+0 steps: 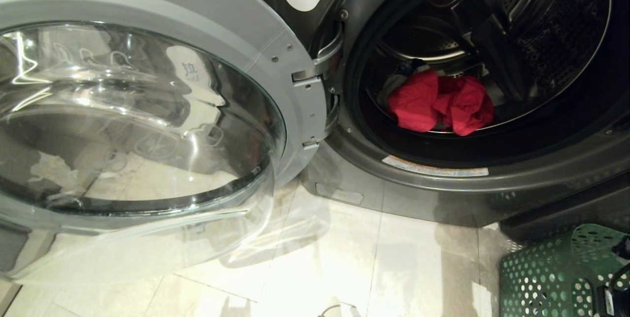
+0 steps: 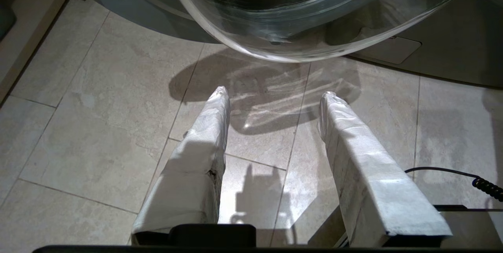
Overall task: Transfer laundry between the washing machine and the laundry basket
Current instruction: Place the clothes into the washing machine
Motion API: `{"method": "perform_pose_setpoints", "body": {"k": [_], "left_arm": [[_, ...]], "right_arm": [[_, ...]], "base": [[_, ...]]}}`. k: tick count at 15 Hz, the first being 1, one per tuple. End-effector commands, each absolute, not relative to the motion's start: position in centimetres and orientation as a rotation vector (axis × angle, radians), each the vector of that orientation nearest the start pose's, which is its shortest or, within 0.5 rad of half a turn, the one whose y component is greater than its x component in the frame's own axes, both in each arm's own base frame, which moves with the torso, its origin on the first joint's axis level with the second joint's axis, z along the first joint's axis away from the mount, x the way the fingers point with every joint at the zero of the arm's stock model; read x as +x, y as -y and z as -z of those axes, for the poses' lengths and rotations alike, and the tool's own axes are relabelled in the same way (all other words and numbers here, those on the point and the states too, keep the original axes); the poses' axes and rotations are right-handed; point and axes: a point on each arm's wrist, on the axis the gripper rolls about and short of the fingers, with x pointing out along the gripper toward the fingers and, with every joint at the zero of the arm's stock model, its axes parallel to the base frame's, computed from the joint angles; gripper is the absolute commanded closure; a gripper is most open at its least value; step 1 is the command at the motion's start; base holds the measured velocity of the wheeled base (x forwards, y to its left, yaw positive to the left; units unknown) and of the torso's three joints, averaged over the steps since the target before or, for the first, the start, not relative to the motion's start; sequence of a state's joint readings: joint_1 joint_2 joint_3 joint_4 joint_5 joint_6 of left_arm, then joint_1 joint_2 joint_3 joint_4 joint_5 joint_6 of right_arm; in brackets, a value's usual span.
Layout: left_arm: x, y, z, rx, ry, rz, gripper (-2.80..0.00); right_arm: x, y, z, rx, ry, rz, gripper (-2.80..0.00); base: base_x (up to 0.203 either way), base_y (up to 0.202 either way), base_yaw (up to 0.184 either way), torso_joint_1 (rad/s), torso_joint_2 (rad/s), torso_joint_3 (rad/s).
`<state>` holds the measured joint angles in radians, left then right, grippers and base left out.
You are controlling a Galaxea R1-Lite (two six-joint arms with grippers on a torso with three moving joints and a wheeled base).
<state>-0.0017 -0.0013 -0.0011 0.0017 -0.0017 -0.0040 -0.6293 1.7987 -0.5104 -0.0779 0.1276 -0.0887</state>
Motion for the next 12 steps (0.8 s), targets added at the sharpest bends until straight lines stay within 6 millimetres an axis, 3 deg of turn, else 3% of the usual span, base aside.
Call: {"method": "perform_pose_setpoints", "body": {"k": [1, 6, 12], "left_arm": [[-2.3, 0.0, -7.6, -0.005, 0.000, 0.003, 0.00], [-2.3, 0.0, -7.6, -0.005, 0.000, 0.003, 0.00], [-2.3, 0.0, -7.6, -0.005, 0.000, 0.003, 0.00]], "right_arm": [[18.2, 11.6, -5.7, 0.339, -1.132, 0.346, 0.00], [18.2, 7.2, -6.3, 0.254, -1.132, 0.167, 0.00], [19.1, 3.6, -7.3, 0.217, -1.097, 0.052, 0.00]], "base": [[0.000, 0.000, 0.000, 0.000, 0.00, 0.000], [0.000, 0.000, 0.000, 0.000, 0.00, 0.000], [0.000, 0.000, 0.000, 0.000, 0.00, 0.000]]}}
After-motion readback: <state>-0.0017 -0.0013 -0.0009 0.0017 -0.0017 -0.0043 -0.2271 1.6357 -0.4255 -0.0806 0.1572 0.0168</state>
